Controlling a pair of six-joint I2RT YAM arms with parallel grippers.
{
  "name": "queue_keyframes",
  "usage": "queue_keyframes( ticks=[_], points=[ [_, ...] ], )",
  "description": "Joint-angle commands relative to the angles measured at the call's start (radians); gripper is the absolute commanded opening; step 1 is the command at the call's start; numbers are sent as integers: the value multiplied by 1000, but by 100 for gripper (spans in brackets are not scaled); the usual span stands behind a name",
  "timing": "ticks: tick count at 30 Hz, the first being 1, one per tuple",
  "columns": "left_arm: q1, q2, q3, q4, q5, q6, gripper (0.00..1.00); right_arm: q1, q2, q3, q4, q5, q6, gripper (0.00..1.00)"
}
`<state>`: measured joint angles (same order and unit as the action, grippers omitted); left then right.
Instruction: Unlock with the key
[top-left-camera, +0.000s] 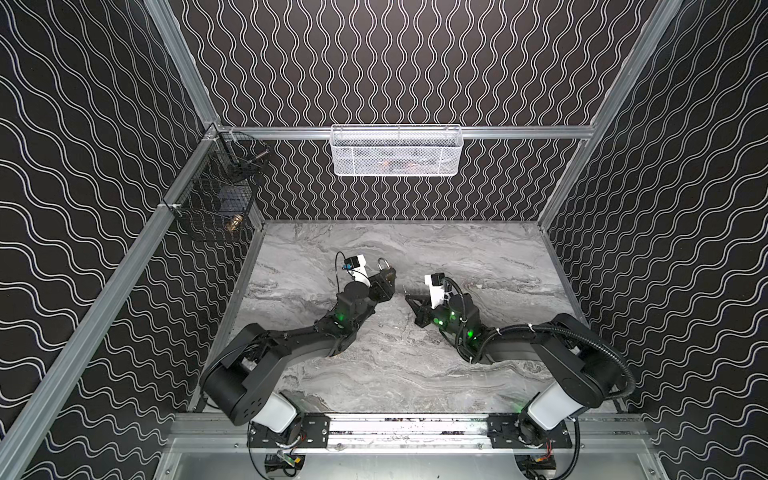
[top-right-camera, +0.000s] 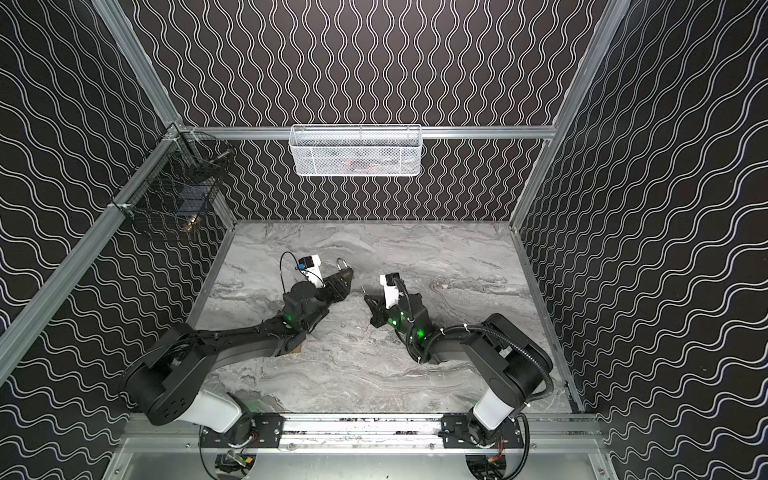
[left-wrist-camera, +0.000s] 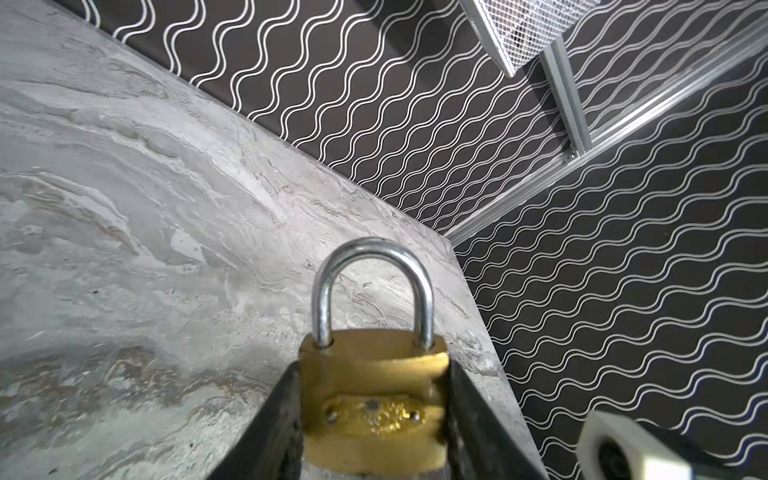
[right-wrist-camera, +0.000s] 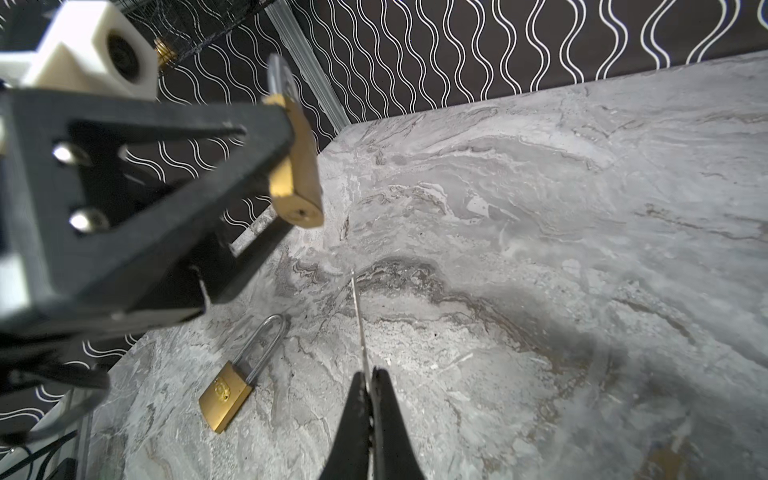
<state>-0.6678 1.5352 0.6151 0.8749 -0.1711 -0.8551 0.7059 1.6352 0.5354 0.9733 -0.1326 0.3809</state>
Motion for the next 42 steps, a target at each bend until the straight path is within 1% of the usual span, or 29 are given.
queue_keyframes(
  ticks=[1, 5, 9, 15, 27, 29, 31, 34, 38, 42],
  points=[
    [-13, 35, -12, 235, 26, 61, 31, 3, -4, 5, 30, -2, -6, 0],
    [-28, 82, -19, 327, 39, 92, 30, 3, -10, 14, 4, -2, -11, 0],
    [-30, 122, -35, 412, 46, 79, 29, 3, -12, 19, -15, 9, -11, 0],
    [-35, 136, -23, 412, 57, 74, 29, 3, -18, 20, -26, 20, -12, 0],
    [-55, 145, -25, 410, 33, 101, 28, 3, -38, 11, -27, 31, -19, 0],
    [-61, 153, -28, 429, 29, 114, 28, 3, -43, 8, -25, 38, -15, 0],
    [-71, 171, -45, 494, 16, 134, 28, 2, -69, 2, -37, 53, 1, 0],
    [-76, 193, -58, 582, 13, 127, 27, 13, -97, 16, -121, 120, -6, 0],
    [-81, 198, -51, 574, 16, 131, 27, 14, -92, 14, -111, 130, -13, 0],
    [-81, 211, -61, 603, -1, 123, 27, 14, -97, 2, -88, 122, -7, 0]
  ],
)
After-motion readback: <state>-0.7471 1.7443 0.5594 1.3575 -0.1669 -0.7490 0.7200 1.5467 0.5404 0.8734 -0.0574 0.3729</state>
